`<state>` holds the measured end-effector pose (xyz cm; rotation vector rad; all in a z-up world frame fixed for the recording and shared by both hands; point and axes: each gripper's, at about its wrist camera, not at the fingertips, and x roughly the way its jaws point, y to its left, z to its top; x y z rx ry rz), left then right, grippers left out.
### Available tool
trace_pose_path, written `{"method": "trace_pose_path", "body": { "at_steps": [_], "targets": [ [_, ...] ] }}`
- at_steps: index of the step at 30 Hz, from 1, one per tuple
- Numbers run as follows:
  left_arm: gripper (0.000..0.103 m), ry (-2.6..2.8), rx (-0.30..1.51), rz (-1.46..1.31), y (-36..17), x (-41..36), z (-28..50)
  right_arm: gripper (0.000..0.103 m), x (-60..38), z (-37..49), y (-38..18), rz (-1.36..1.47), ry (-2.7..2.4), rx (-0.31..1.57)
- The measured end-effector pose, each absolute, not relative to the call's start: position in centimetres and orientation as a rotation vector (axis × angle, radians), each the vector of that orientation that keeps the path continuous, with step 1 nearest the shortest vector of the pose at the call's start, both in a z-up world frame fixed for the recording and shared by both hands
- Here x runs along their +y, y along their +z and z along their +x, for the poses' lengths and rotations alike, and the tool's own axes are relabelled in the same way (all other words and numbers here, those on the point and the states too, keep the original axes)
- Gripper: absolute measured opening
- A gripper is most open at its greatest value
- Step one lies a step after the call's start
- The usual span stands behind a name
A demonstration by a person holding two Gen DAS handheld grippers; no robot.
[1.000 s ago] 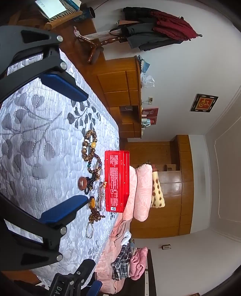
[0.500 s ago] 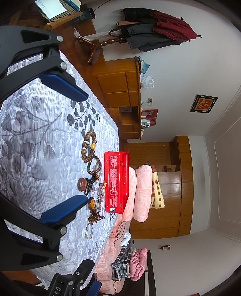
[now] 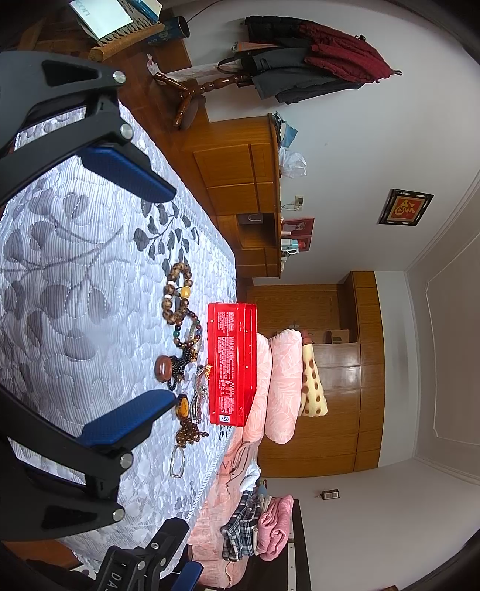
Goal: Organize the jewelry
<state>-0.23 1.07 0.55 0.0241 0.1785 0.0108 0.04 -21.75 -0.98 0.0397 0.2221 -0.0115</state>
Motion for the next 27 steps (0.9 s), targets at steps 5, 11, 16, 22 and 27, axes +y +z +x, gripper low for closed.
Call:
{"method": "trace_pose_path", "body": {
  "at_steps": [5, 11, 16, 22, 27],
  "targets": [
    [0.098, 0.011, 0.179, 0.024, 0.51, 1.06, -0.28, 0.097, -21.76, -0.01, -0.96, 0.039, -0.012, 0.222],
    [0.098, 0.012, 0.177, 0.024, 0.49, 1.06, -0.28, 0.097, -21.73, 0.03, -0.99, 0.039, -0.012, 0.222],
    [0.098, 0.011, 0.178, 0.023, 0.44, 1.2, -0.33, 0.097, -21.69, 0.04, -1.0, 0.039, -0.011, 0.222],
    [0.098, 0.01, 0.178, 0.022, 0.4, 1.23, -0.35, 0.097, -21.65, 0.04, -0.99, 0.039, -0.012, 0.222],
    [0.098, 0.01, 0.178, 0.023, 0.41, 1.18, -0.35, 0.097, -21.65, 0.05, -1.0, 0.039, -0.011, 0.222]
  ]
}}
